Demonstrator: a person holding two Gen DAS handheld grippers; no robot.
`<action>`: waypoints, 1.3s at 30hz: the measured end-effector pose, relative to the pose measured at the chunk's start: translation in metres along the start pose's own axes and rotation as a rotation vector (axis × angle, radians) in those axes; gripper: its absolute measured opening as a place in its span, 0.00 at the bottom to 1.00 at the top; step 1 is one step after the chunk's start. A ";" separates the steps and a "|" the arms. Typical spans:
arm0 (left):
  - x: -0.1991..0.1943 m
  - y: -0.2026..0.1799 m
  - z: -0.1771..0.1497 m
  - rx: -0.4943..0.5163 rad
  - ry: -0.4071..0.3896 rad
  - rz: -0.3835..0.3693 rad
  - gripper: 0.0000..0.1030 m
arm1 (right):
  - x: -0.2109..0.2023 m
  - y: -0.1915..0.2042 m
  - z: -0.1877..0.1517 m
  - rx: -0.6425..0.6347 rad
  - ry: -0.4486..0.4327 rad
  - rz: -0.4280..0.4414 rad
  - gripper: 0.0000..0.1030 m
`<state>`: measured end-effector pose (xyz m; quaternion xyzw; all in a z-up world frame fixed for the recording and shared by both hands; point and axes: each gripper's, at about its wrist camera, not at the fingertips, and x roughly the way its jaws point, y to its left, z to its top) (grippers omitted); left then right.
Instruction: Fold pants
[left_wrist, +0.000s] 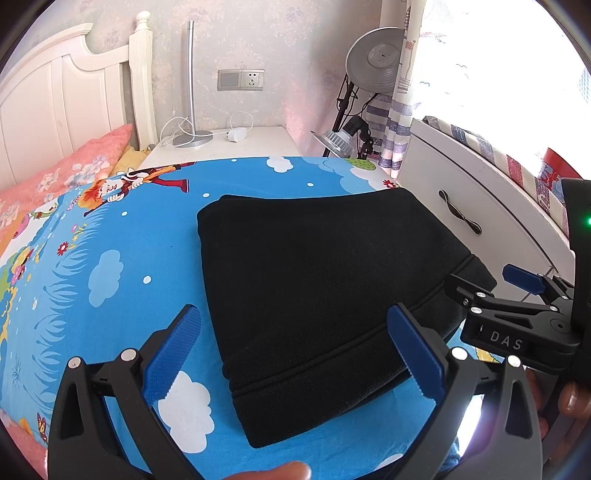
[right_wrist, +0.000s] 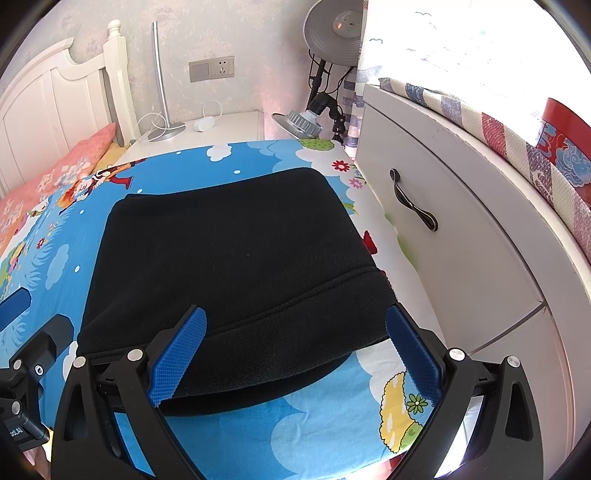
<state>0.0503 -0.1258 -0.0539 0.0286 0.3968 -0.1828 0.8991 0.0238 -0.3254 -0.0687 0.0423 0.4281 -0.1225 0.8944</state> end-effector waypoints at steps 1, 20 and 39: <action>0.000 0.000 0.000 0.000 0.000 0.000 0.98 | 0.000 0.000 0.000 0.000 0.000 0.000 0.92; 0.000 -0.002 0.000 -0.007 0.003 -0.010 0.98 | 0.000 0.000 0.000 0.000 0.001 0.000 0.92; -0.009 0.050 0.007 -0.084 -0.049 -0.003 0.98 | -0.003 -0.005 -0.002 0.032 -0.033 0.013 0.92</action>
